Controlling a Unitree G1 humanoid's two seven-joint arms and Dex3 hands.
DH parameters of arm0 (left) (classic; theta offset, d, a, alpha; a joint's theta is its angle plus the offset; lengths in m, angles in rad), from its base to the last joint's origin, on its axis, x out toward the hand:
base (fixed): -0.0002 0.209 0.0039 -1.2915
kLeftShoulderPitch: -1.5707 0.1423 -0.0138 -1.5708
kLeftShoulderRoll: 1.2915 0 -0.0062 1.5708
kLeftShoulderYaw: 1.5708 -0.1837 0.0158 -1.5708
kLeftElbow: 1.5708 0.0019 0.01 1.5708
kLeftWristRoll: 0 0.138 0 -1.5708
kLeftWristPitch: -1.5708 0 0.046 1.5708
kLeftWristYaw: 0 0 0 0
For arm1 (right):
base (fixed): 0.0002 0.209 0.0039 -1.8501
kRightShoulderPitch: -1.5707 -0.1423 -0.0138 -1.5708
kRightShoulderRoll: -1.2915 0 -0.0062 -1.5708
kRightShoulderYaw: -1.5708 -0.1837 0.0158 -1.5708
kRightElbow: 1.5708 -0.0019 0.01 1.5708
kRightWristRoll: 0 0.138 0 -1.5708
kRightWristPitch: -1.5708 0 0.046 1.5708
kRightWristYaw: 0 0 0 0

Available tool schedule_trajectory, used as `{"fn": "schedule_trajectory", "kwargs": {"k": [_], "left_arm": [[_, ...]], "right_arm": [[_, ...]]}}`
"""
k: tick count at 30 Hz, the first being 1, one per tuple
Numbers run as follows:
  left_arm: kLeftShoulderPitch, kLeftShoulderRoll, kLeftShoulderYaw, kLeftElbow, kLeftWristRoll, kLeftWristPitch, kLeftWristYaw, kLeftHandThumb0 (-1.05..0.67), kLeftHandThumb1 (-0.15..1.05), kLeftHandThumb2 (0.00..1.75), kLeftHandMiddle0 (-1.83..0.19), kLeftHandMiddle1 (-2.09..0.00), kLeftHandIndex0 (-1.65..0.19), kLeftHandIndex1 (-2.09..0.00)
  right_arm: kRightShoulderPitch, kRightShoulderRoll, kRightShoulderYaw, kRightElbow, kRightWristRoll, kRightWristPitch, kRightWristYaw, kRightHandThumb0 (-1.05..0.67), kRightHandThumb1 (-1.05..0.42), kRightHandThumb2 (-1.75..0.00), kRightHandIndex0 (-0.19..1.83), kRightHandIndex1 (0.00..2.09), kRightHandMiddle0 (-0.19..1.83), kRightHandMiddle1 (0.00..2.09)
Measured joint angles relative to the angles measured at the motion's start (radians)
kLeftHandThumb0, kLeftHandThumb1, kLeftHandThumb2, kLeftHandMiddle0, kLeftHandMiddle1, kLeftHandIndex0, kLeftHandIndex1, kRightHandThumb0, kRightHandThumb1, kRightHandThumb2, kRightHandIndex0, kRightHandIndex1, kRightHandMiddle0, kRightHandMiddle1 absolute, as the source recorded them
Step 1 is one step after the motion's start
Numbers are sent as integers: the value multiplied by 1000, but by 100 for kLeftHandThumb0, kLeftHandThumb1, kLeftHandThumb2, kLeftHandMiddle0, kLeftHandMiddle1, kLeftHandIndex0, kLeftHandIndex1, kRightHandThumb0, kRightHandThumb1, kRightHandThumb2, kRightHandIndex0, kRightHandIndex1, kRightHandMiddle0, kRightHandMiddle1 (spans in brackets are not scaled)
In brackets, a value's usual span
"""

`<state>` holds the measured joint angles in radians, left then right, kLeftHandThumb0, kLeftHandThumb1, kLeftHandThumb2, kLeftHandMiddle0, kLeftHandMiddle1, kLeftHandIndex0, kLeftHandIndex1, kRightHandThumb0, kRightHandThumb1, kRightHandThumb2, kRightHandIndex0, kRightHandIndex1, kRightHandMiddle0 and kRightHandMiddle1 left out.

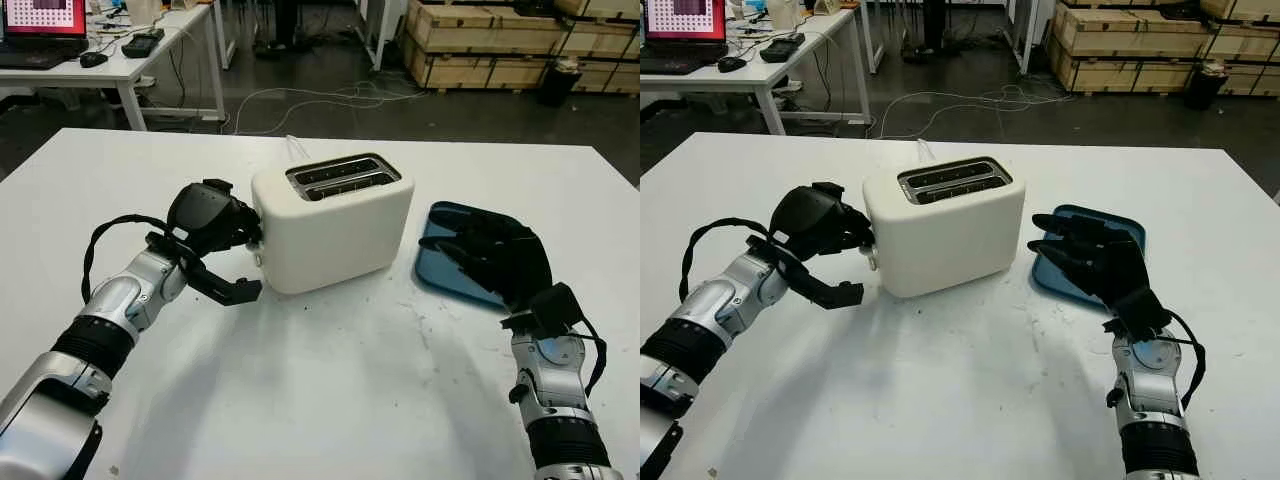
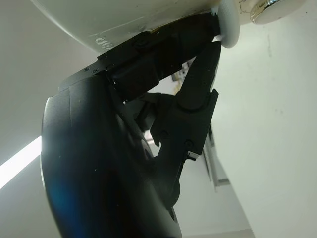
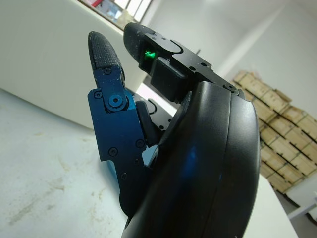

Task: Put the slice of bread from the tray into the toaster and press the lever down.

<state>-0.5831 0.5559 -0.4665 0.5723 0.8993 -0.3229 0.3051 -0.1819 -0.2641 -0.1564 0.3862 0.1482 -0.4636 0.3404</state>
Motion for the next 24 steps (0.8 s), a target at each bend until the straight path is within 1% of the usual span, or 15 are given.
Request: {"fn": "schedule_trajectory", "kwargs": {"k": [2,4,6,7,8,10,11,12,14,15,16,17,19,23,24], "left_arm": [[24,20,-1,-54,0,6,-4,-21,88,2,-76,-175,-123,-7],[54,27,-1,-107,-8,46,-8,-21,91,3,-71,-175,-120,-5],[42,-5,-1,-75,-15,81,-6,-25,84,1,-65,-166,-119,-5],[29,-20,-2,-47,-15,85,-6,-28,83,1,-65,-163,-119,-5],[16,-33,-5,-16,-15,86,-6,-31,83,1,-64,-160,-120,-5],[3,-51,-9,23,-15,87,-6,-31,87,3,-65,-159,-118,-4],[-4,-58,-9,37,-17,87,-6,-31,88,3,-67,-148,-119,-4],[-10,-62,-10,48,-23,86,-6,-31,87,2,-69,-147,-119,-4],[-20,-64,-11,66,-36,77,-6,-29,86,1,-68,-151,-120,-5],[-25,-64,-12,73,-36,72,-6,-28,87,1,-67,-157,-121,-6],[-28,-64,-12,77,-36,71,-6,-28,87,1,-66,-157,-120,-6],[-28,-64,-13,77,-37,71,-6,-26,87,1,-66,-152,-120,-6],[-28,-64,-14,78,-37,72,-6,-24,86,1,-68,-154,-120,-6],[-28,-64,-14,78,-38,73,-6,-24,87,1,-65,-152,-116,-4],[-28,-64,-14,77,-38,74,-6,-22,87,1,-63,-162,-117,-4]], "right_arm": [[-1,0,0,1,0,0,0,-56,-89,0,110,14,103,0],[-1,0,-1,2,-1,0,-1,-55,-89,0,110,14,103,0],[0,0,0,2,-1,0,-1,-55,-89,0,111,14,104,1],[0,0,1,2,-1,0,0,-55,-89,0,111,14,104,1],[0,0,1,2,-1,0,1,-55,-89,0,112,14,104,1],[2,0,0,2,-1,0,4,-55,-89,0,112,14,105,1],[3,0,-1,2,0,0,4,-55,-89,0,112,14,104,0],[4,0,-1,2,0,0,6,-55,-89,0,113,14,104,0],[5,0,-1,2,0,0,11,-54,-89,0,113,14,104,0],[5,0,-1,2,0,0,12,-55,-89,0,113,13,105,1],[5,0,-2,2,0,0,12,-54,-89,0,113,13,105,1],[5,0,-2,2,0,0,12,-54,-89,0,113,13,105,1],[5,0,-2,2,-1,0,12,-54,-89,0,113,13,104,0],[5,0,-2,2,0,0,13,-55,-89,0,113,12,104,0],[5,0,-2,2,0,0,13,-55,-89,0,113,11,103,0]]}}
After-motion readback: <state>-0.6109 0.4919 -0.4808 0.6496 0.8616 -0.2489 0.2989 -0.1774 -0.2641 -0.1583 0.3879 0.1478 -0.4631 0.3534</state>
